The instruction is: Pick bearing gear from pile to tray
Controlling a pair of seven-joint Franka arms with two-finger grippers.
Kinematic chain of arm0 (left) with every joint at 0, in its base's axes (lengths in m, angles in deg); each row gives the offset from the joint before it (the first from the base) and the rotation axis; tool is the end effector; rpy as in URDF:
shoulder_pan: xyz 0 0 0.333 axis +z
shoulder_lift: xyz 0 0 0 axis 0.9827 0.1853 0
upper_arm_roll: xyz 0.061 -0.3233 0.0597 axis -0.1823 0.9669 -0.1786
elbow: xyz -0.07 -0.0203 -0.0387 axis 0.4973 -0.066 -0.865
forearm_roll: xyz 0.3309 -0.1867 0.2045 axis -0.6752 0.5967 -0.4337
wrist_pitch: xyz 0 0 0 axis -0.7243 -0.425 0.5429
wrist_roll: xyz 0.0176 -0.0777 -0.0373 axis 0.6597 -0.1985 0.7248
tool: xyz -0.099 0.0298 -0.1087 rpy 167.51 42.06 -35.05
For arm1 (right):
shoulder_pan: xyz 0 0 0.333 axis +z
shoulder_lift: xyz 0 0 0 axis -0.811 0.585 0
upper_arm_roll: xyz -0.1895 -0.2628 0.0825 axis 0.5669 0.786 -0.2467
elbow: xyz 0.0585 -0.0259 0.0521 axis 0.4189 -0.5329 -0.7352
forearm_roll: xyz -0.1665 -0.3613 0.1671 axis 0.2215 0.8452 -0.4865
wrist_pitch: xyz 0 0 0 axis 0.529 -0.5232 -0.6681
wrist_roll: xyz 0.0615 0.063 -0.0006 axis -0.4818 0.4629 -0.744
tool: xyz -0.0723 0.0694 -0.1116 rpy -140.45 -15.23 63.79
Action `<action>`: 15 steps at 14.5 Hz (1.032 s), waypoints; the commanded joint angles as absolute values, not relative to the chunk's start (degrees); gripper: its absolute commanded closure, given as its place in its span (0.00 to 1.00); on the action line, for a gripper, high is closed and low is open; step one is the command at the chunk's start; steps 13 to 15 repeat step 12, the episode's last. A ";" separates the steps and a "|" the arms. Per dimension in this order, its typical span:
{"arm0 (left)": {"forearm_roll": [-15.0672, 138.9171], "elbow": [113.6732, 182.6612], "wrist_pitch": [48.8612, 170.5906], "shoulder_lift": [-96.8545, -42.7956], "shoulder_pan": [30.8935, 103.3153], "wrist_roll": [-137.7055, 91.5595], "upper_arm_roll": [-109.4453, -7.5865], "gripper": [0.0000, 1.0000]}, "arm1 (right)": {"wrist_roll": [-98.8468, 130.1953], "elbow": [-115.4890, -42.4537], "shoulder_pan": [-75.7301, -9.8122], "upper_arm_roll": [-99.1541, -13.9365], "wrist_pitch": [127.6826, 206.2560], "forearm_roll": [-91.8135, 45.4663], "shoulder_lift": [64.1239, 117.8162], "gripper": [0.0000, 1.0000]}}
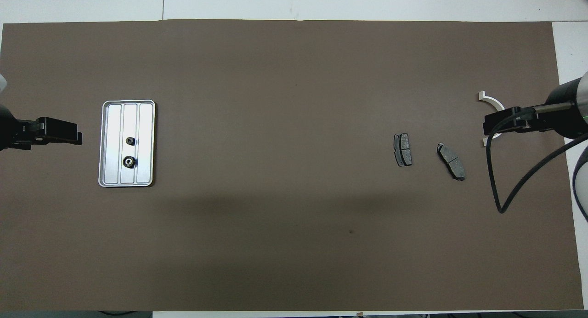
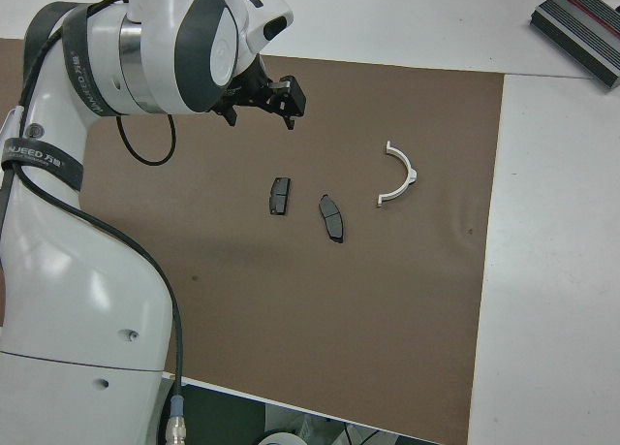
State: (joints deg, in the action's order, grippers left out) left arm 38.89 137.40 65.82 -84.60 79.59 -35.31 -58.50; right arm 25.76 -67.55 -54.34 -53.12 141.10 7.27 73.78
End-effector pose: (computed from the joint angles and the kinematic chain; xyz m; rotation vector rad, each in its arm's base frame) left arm 0.5707 -0.0341 0.5807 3.1072 0.0160 0.0202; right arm 0.5849 0.0381 0.6035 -3.1397 -0.0449 -0.0341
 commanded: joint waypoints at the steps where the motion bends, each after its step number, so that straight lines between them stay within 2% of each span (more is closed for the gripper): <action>1: 39.16 135.56 61.45 -84.28 79.23 -36.14 -59.17 0.00 | 26.84 -67.86 -54.72 -53.39 141.57 6.27 73.17 0.00; 5: 39.07 135.12 57.39 -84.28 79.06 -36.06 -59.26 0.00 | 26.84 -67.86 -54.64 -53.39 141.48 6.27 73.17 0.00; 15: 39.07 135.12 57.12 -84.28 78.97 -36.14 -59.08 0.00 | 26.84 -67.86 -54.64 -53.48 141.22 6.27 73.17 0.00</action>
